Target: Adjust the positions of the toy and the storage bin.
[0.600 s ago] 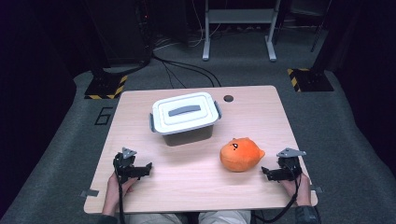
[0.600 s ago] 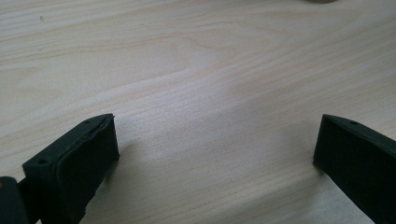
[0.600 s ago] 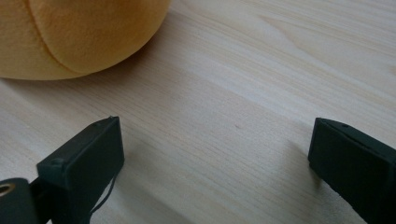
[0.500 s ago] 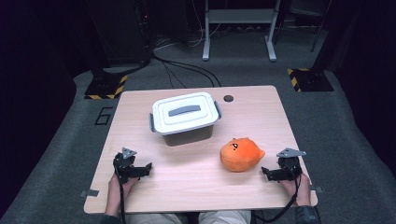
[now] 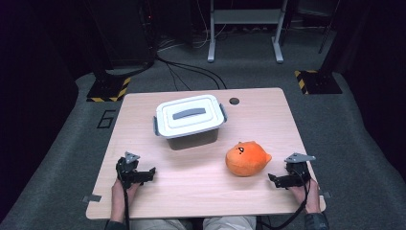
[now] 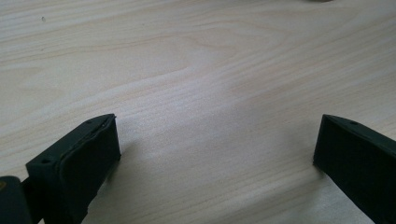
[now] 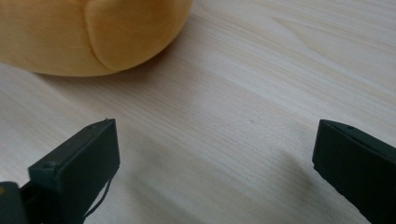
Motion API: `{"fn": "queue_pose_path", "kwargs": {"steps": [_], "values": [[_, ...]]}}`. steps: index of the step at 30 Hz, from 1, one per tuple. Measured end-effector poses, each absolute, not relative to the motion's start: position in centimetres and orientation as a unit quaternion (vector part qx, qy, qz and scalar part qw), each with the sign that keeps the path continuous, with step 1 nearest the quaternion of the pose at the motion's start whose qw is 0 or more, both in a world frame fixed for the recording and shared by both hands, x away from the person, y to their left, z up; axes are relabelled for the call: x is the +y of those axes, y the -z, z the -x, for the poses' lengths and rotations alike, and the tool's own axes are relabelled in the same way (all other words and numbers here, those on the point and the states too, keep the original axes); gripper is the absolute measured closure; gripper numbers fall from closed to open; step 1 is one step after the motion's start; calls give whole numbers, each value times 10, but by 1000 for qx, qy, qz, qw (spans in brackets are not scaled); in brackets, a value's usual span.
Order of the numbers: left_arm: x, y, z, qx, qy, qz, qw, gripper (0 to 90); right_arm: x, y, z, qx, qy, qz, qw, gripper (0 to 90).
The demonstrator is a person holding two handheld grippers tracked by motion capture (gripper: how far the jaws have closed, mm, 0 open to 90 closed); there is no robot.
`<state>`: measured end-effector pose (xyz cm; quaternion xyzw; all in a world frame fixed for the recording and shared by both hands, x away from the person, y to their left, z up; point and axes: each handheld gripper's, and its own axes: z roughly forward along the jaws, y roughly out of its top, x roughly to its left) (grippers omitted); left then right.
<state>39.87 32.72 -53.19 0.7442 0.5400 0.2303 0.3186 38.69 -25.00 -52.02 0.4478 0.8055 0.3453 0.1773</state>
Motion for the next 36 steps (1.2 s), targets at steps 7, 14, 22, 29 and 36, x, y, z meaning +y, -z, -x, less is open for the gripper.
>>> {"fn": "queue_pose_path", "kwargs": {"steps": [7,14,22,29,36], "values": [[327,532,-399,540,-231,-744,319,2,-241,501,-380,820,-341,-420,188,0],[327,532,-398,541,-233,-742,320,2,-230,483,-376,827,-340,-401,199,0],[327,532,-398,541,-230,-743,319,2,-212,463,-375,841,-342,-366,206,0],[327,532,-398,541,-232,-742,320,2,-197,450,-378,852,-342,-338,209,0],[327,532,-398,541,-230,-743,319,2,-179,439,-383,859,-343,-320,206,0]]}}
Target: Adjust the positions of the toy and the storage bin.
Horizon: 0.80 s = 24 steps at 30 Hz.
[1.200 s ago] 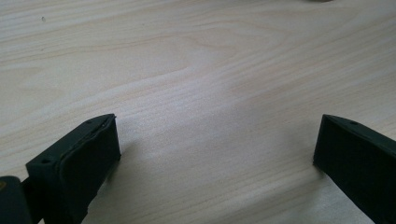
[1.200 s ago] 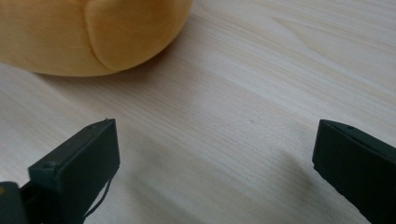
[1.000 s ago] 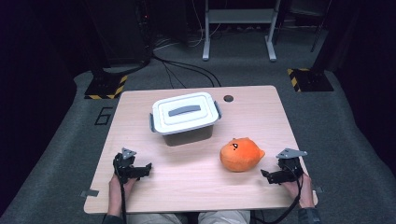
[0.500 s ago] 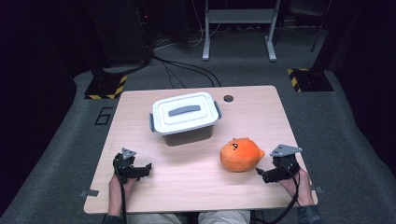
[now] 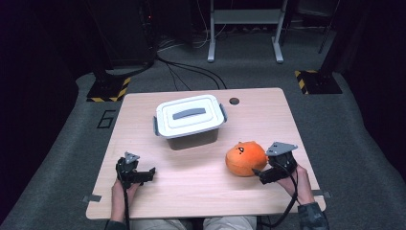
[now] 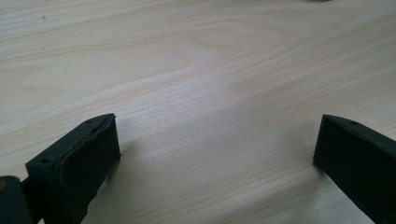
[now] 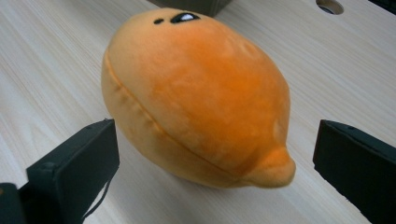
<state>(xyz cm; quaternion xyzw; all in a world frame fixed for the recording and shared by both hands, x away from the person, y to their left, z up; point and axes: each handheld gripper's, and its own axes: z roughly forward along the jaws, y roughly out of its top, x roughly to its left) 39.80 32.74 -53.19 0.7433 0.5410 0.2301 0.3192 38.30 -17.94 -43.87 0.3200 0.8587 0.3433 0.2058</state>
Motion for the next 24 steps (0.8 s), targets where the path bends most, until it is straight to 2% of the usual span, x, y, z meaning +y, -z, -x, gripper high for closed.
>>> {"fn": "queue_pose_path", "kwargs": {"steps": [13,20,24], "values": [[327,532,-398,541,-230,-744,319,2,-156,436,-400,874,-323,-304,198,23],[327,532,-398,541,-230,-743,319,2,-152,450,-408,884,-305,-299,190,151],[327,532,-398,540,-231,-744,319,2,-152,455,-407,884,-301,-301,195,319]]}}
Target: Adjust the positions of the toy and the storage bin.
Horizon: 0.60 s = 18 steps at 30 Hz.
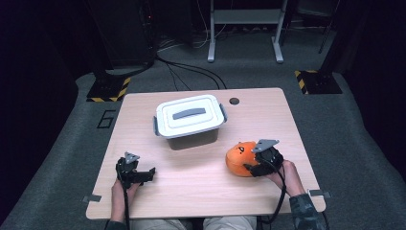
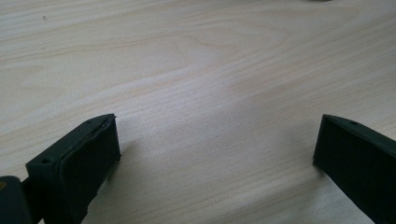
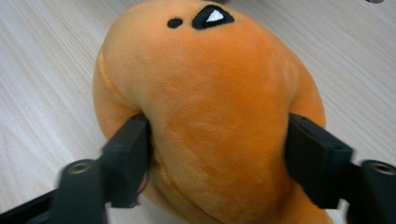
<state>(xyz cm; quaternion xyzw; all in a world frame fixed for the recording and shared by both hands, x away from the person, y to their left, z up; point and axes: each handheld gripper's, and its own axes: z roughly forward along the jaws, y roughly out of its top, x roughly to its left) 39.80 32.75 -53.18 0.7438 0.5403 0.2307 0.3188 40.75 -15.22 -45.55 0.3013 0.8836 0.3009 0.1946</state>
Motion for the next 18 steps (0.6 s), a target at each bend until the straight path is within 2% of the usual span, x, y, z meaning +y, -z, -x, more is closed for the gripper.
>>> {"fn": "queue_pose_path", "kwargs": {"steps": [6,8,12,18], "values": [[327,532,-398,541,-232,-743,320,2,-153,459,-405,877,-309,-309,201,555],[327,532,-398,540,-231,-744,319,2,-154,458,-404,873,-316,-311,204,599],[327,532,-398,540,-231,-744,319,2,-155,455,-400,864,-324,-325,208,646],[327,532,-398,540,-231,-744,319,2,-161,449,-398,847,-338,-346,220,657]]}}
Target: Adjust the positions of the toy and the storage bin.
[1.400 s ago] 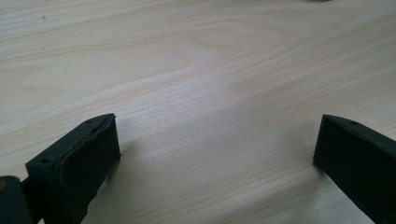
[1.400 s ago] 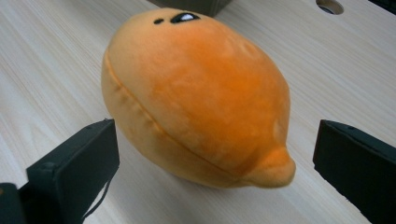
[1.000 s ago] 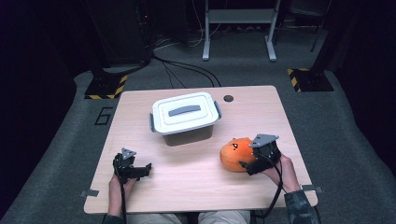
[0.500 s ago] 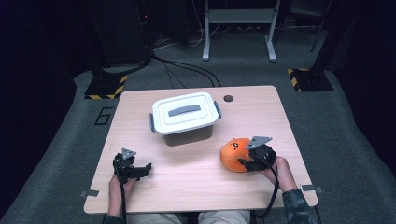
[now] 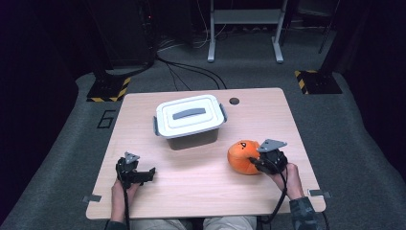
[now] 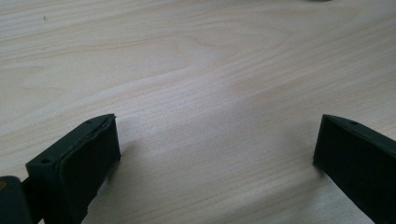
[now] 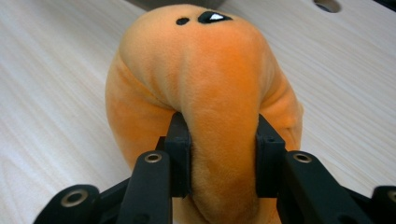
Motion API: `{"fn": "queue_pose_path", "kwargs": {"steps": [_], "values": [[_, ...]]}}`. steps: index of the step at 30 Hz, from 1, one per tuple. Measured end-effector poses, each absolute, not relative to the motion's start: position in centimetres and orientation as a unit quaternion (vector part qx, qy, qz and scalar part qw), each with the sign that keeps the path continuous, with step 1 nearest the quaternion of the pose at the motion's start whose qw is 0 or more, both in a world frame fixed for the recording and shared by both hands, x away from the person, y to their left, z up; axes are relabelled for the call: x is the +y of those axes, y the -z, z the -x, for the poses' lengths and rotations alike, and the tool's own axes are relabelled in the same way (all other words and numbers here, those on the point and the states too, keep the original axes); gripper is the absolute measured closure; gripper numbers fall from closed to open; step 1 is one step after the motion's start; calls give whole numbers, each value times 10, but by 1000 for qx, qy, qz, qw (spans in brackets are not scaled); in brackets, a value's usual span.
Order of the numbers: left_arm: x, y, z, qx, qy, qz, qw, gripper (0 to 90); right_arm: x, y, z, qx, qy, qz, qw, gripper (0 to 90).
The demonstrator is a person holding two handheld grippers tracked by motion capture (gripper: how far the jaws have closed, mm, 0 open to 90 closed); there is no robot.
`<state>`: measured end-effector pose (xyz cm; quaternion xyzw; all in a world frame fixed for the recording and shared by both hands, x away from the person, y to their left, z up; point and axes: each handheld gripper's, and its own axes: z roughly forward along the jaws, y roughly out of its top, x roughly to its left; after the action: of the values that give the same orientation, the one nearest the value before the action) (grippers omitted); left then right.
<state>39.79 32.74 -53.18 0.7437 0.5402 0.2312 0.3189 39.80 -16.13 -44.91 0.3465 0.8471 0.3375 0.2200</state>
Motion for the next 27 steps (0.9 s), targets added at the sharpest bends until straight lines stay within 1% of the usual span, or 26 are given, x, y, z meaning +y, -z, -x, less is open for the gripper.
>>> {"fn": "queue_pose_path", "kwargs": {"steps": [16,27], "values": [[327,532,-398,541,-231,-743,319,2,-200,432,-404,773,-332,-472,265,653],[327,532,-398,540,-233,-743,319,2,-218,428,-422,731,-315,-533,286,646]]}}
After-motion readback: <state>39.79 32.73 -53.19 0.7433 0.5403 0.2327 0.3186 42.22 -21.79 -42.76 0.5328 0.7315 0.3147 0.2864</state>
